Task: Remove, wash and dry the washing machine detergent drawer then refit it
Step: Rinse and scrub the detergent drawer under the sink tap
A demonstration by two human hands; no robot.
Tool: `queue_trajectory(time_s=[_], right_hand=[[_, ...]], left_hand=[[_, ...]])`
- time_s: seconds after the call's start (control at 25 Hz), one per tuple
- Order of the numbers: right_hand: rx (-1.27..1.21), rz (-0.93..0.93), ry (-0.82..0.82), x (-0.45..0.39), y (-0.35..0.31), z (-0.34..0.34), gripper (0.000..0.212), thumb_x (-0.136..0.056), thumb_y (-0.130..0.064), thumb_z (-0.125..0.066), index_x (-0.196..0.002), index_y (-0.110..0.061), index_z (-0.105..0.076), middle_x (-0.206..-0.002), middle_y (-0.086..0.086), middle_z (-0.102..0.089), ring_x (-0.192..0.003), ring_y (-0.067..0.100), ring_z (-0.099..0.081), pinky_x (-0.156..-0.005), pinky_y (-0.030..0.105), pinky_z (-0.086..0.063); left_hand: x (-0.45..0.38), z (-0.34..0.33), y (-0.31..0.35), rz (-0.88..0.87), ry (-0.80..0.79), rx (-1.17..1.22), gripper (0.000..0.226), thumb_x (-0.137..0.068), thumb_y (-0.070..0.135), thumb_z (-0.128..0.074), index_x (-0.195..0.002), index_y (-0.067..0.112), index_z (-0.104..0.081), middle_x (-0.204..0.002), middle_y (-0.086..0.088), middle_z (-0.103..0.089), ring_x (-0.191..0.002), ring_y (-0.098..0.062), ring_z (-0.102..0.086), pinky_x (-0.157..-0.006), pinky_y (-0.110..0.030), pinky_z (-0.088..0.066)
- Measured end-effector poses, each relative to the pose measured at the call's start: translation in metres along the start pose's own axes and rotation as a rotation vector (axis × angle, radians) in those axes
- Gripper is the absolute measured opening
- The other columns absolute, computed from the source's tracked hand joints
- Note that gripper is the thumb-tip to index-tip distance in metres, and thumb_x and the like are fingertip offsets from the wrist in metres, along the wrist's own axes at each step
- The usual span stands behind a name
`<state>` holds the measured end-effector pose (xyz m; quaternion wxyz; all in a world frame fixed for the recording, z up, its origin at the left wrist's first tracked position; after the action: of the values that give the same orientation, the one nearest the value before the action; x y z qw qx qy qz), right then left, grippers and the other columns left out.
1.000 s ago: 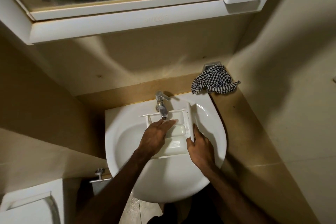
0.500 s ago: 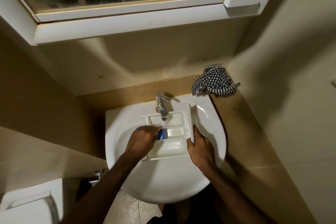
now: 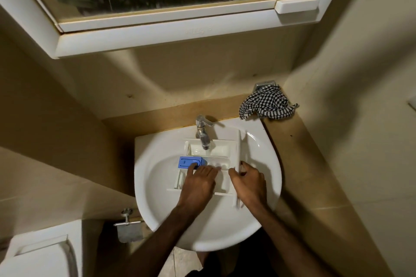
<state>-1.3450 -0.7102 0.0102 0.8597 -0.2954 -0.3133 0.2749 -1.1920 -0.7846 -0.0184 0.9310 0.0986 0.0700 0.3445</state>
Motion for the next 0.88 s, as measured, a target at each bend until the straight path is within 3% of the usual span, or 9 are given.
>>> queue_trajectory(time_s=[0.16,0.28,0.36,0.44,0.56,0.64,0.68,0.76,0.88], right_hand=[[-0.208,-0.18,-0.023,0.005,0.003,0.007,0.041,-0.077,-0.056,-0.061,-0.071,-0.017,-0.071,-0.068,-0.001,-0.073,-0.074,0.024,-0.072,-0.075,0.046,-0.062],[-0.376,-0.293,-0.032,0.018,0.011,0.005,0.03,-0.085,-0.043,-0.068,-0.078,-0.014,-0.073,-0.073,0.007,-0.076,-0.071,0.029,-0.075,-0.063,0.05,-0.064],[-0.46,-0.338,-0.04,0.03,0.016,-0.001,0.022,-0.086,-0.035,-0.072,-0.09,-0.013,-0.073,-0.085,0.011,-0.077,-0.076,0.031,-0.075,-0.057,0.049,-0.064],[-0.535,-0.375,-0.062,0.043,0.019,-0.008,0.022,-0.087,-0.028,-0.073,-0.102,-0.012,-0.071,-0.094,0.012,-0.076,-0.079,0.032,-0.076,-0.054,0.046,-0.063],[-0.695,-0.449,-0.111,0.058,0.019,-0.019,0.031,-0.091,-0.02,-0.071,-0.12,-0.012,-0.064,-0.107,0.015,-0.073,-0.092,0.036,-0.074,-0.056,0.047,-0.063],[-0.774,-0.477,-0.121,0.064,0.019,-0.025,0.039,-0.092,-0.017,-0.069,-0.13,-0.014,-0.058,-0.116,0.015,-0.069,-0.101,0.036,-0.071,-0.059,0.047,-0.064],[-0.798,-0.484,-0.122,0.066,0.02,-0.027,0.042,-0.093,-0.016,-0.068,-0.133,-0.015,-0.056,-0.119,0.015,-0.068,-0.104,0.036,-0.07,-0.06,0.047,-0.064],[-0.828,-0.504,-0.149,0.069,0.021,-0.028,0.045,-0.094,-0.018,-0.068,-0.136,-0.017,-0.053,-0.121,0.015,-0.066,-0.108,0.035,-0.068,-0.065,0.05,-0.065],[-0.713,-0.529,-0.169,0.073,0.023,-0.028,0.059,-0.096,-0.031,-0.068,-0.149,-0.018,-0.043,-0.135,0.013,-0.059,-0.121,0.032,-0.06,-0.084,0.052,-0.063]], left_hand=[[-0.013,0.025,-0.002,-0.045,-0.041,0.083,0.036,-0.087,0.005,-0.064,-0.121,0.016,-0.074,-0.12,-0.004,-0.075,-0.113,-0.026,-0.068,-0.103,-0.04,-0.044],[-0.002,0.035,-0.005,0.036,0.266,0.128,0.036,-0.081,0.003,-0.077,-0.115,0.013,-0.076,-0.124,-0.007,-0.073,-0.117,-0.031,-0.066,-0.099,-0.048,-0.051],[0.017,0.033,-0.007,0.248,0.419,0.151,0.039,-0.089,0.014,-0.075,-0.128,0.016,-0.07,-0.142,-0.008,-0.062,-0.134,-0.032,-0.053,-0.11,-0.051,-0.042],[0.035,0.023,-0.008,0.645,0.472,0.347,0.058,-0.093,0.03,-0.074,-0.145,0.018,-0.054,-0.158,-0.009,-0.045,-0.148,-0.03,-0.038,-0.119,-0.048,-0.032],[0.046,0.004,-0.008,1.152,0.26,1.084,0.084,-0.093,0.053,-0.07,-0.159,0.02,-0.029,-0.155,-0.006,-0.048,-0.143,-0.03,-0.047,-0.116,-0.052,-0.042],[0.043,-0.004,-0.005,1.114,0.053,1.501,0.065,-0.096,0.064,-0.057,-0.148,0.026,-0.048,-0.135,-0.004,-0.068,-0.12,-0.028,-0.069,-0.092,-0.051,-0.061],[0.04,-0.005,-0.005,1.039,0.025,1.551,0.057,-0.096,0.067,-0.052,-0.137,0.028,-0.058,-0.123,-0.005,-0.075,-0.108,-0.026,-0.075,-0.079,-0.044,-0.064],[0.036,-0.006,-0.007,0.945,0.036,1.52,0.047,-0.098,0.069,-0.046,-0.123,0.035,-0.065,-0.112,-0.003,-0.078,-0.099,-0.023,-0.078,-0.069,-0.035,-0.063],[0.035,-0.008,-0.017,0.883,0.025,1.47,0.047,-0.099,0.071,-0.043,-0.127,0.039,-0.061,-0.113,0.007,-0.078,-0.098,-0.016,-0.077,-0.067,-0.031,-0.062]])
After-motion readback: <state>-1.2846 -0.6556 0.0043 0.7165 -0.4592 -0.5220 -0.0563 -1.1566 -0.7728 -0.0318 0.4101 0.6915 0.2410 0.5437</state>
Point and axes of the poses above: each hand's wrist, its own x-axis away from the middle knuckle, its own z-axis out of the back of the hand, y = z × x, the point moved 1 cm from there along -x, towards the middle knuckle
